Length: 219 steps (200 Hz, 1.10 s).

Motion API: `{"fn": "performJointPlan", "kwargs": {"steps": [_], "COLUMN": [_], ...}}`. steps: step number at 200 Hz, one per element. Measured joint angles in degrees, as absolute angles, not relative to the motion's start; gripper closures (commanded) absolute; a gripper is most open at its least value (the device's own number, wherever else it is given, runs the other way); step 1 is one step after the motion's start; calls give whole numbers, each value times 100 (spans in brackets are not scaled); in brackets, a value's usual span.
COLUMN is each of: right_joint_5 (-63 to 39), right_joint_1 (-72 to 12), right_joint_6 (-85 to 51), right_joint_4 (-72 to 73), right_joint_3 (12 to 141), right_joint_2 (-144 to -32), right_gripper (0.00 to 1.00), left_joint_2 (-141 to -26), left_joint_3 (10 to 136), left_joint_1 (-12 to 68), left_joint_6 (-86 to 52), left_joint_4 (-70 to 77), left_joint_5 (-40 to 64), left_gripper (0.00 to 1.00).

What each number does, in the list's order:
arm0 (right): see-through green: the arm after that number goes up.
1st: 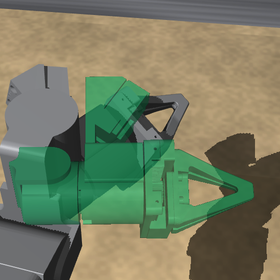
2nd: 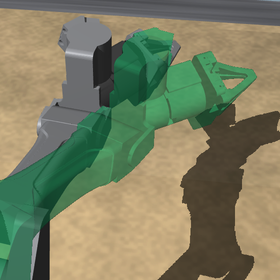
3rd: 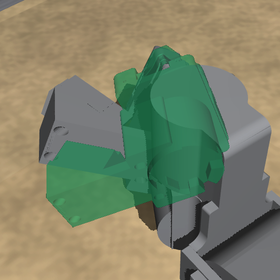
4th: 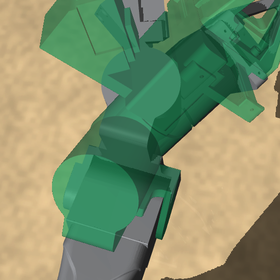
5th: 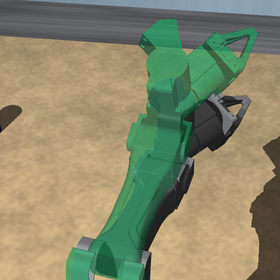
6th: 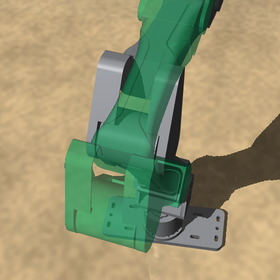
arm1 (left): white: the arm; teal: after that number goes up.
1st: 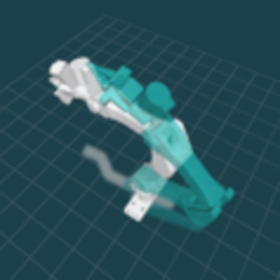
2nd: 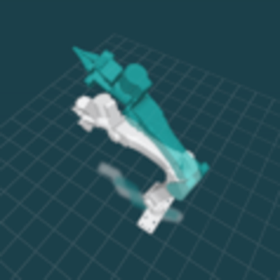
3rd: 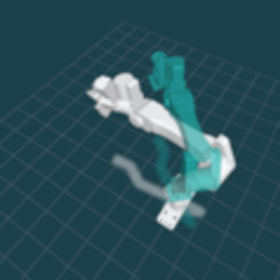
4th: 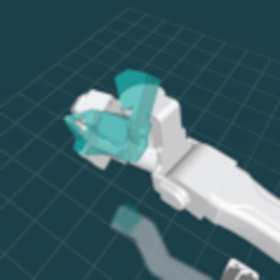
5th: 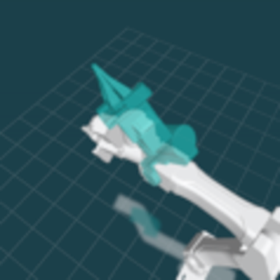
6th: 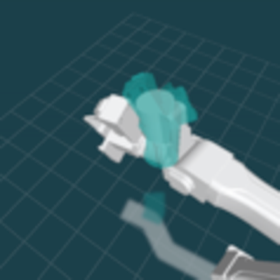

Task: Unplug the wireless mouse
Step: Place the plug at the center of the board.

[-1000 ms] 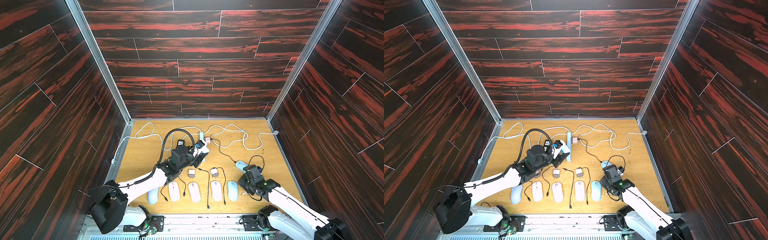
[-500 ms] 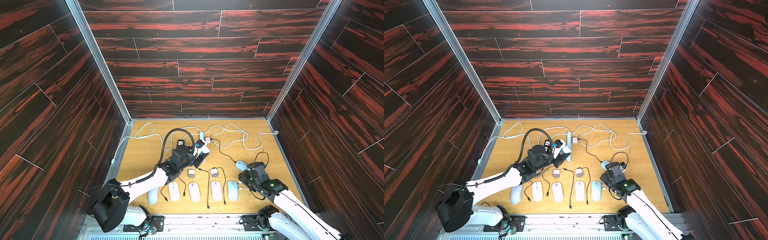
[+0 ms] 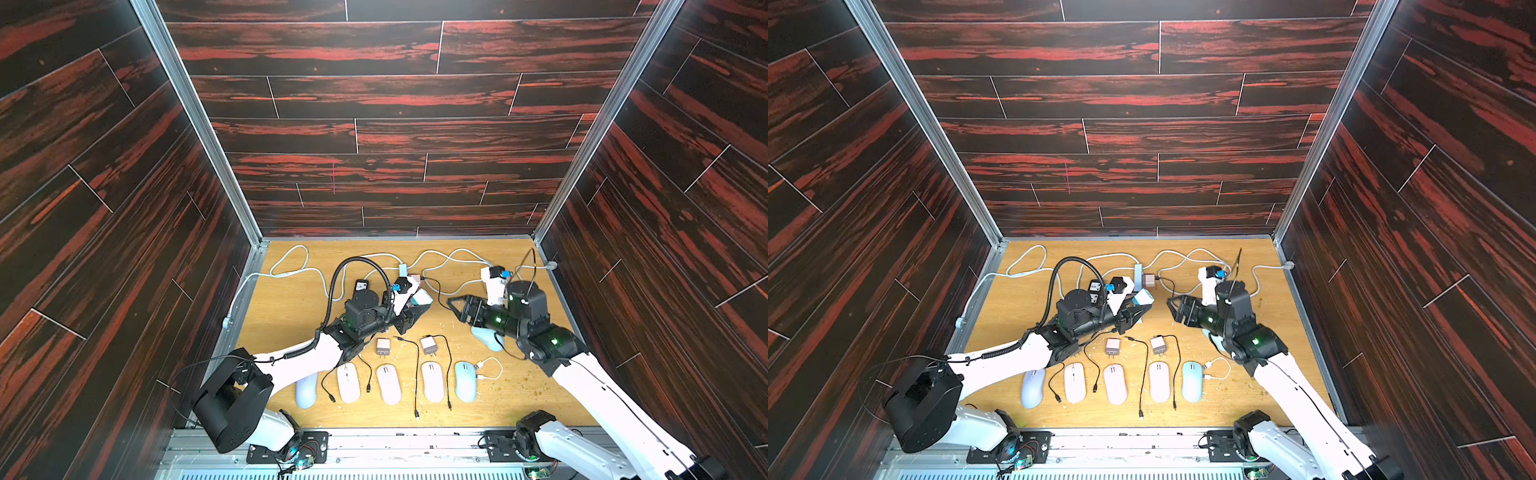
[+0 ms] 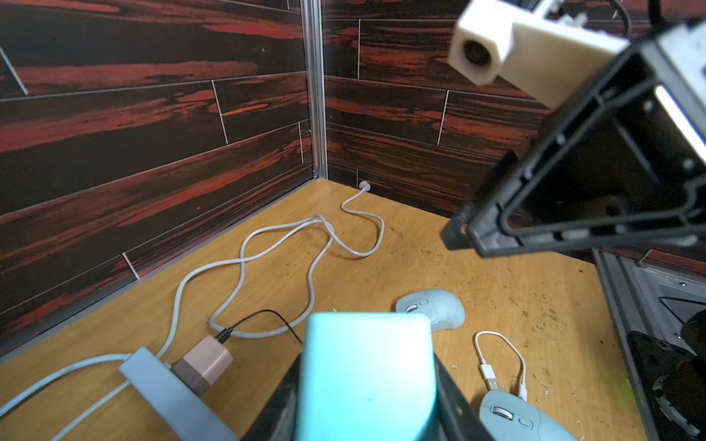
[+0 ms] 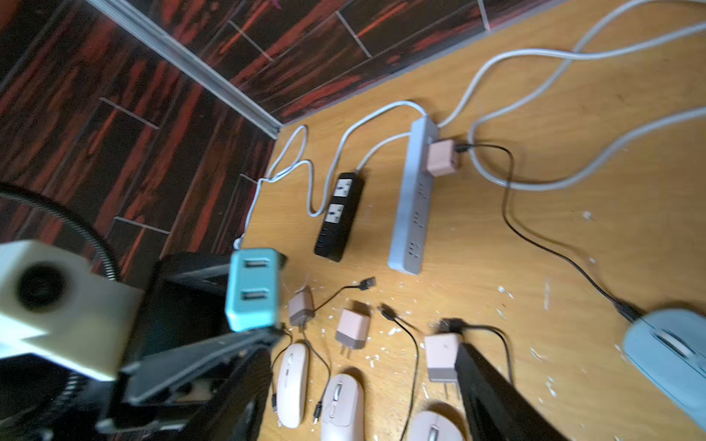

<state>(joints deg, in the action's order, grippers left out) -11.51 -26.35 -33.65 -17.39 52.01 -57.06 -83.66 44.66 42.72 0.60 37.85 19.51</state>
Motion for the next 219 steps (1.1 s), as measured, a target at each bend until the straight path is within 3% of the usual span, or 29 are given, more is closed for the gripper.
{"fn": "performJointPlan", "kwargs": {"steps": [60,97,164,219], "right_joint_5": [-2322,-2744,-2797,-2989], "right_joint_1": [-2635,-2635,-2635,-2635], "right_joint_6": [-3229,-3229,-3234,-3334], "right_joint_4": [-1798,-1804,-2178,-2069], "right_joint_3": [5393,5395,5476,5489], "right_joint_2": [-6045,-6139,-6484,-6576], "right_gripper": [26,34,39,52], "left_joint_2": [-8545,-8687,-8698,-8698], "left_joint_3": [4431,4431,4436,4436], "left_joint_1": [4545,4545,4545,4545], "left_joint_6": [193,242,322,320], "left_joint_4": [3983,4001,4001,4047], "left_joint_5": [2150,2287,2331,2456], "left_gripper": [100,100,100,100]}}
